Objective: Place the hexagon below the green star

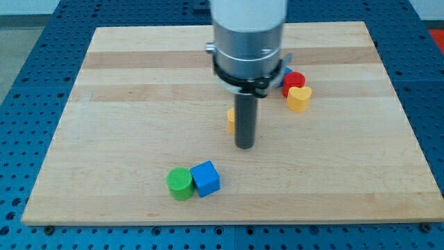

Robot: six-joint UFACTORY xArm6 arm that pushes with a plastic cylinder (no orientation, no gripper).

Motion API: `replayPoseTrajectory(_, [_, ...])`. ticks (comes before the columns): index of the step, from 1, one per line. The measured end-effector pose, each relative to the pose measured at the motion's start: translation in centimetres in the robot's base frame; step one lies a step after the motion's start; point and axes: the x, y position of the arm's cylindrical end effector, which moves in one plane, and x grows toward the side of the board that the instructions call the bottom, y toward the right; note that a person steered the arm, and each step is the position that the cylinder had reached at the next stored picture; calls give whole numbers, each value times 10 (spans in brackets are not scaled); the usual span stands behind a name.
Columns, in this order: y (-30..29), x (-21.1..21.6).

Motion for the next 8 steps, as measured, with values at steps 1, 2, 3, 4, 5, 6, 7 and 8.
replayPoseTrajectory(1, [0,-11])
replayPoseTrajectory(2, [-16,-17])
replayPoseTrajectory(3, [-20,-22])
replayPoseTrajectory(4, [-20,-18])
replayPoseTrajectory(5, [-34,-5])
replayPoseTrajectory(6, [-51,-10])
replayPoseTrajectory(7, [-50,-22])
replayPoseTrajectory(8, [-45,-39])
